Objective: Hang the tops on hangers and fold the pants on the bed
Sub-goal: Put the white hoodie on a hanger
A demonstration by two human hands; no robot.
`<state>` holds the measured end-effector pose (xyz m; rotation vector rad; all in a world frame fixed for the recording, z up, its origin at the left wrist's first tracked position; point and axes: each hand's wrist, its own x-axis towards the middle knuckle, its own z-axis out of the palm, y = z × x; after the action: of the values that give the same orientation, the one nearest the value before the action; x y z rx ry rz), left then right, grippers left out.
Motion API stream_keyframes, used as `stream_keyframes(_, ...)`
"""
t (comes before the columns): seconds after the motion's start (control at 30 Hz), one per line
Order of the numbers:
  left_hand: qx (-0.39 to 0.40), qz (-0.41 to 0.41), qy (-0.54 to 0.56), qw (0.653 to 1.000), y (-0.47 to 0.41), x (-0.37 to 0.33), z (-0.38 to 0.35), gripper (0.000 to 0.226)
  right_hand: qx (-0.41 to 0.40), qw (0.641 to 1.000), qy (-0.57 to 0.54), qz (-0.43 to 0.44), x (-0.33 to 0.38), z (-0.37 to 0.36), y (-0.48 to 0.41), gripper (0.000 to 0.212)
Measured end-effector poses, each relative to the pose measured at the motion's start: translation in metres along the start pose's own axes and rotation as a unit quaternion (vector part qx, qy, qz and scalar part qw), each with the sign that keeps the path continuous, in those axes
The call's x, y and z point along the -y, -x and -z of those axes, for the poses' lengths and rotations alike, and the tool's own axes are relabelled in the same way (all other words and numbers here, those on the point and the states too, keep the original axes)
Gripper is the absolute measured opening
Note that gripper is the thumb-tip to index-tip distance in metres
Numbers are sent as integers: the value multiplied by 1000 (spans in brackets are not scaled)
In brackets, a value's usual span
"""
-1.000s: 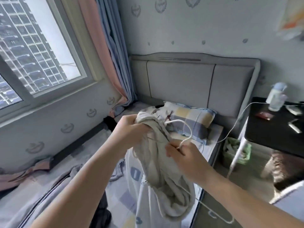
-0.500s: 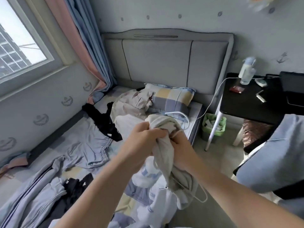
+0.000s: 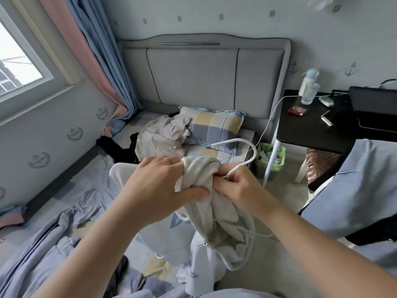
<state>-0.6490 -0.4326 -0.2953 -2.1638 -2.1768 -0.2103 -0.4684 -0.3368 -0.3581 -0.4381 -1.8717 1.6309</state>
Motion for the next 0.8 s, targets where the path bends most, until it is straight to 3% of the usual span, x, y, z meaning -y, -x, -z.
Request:
stream_keyframes(0.1, 13, 43, 39, 998, -1, 11, -9, 75, 9, 999, 50, -6, -3, 5, -4, 17)
stream_keyframes(0.27, -28, 121, 217, 968, 14, 31, -25, 50, -71, 992, 104, -11, -18, 22, 1, 20)
stream_keyframes(0.6, -49, 142, 304, 941, 19, 19, -63, 51, -48, 981, 188, -2, -26, 5, -4, 20)
stream_keyframes(0.73, -109, 187, 367, 905, 24, 20, -75, 48, -223, 908, 332, 124, -42, 0, 15, 16)
stream_keyframes(0.8, -142, 208, 394, 884, 25, 19, -79, 43, -225, 921, 295, 120, -57, -11, 30, 14)
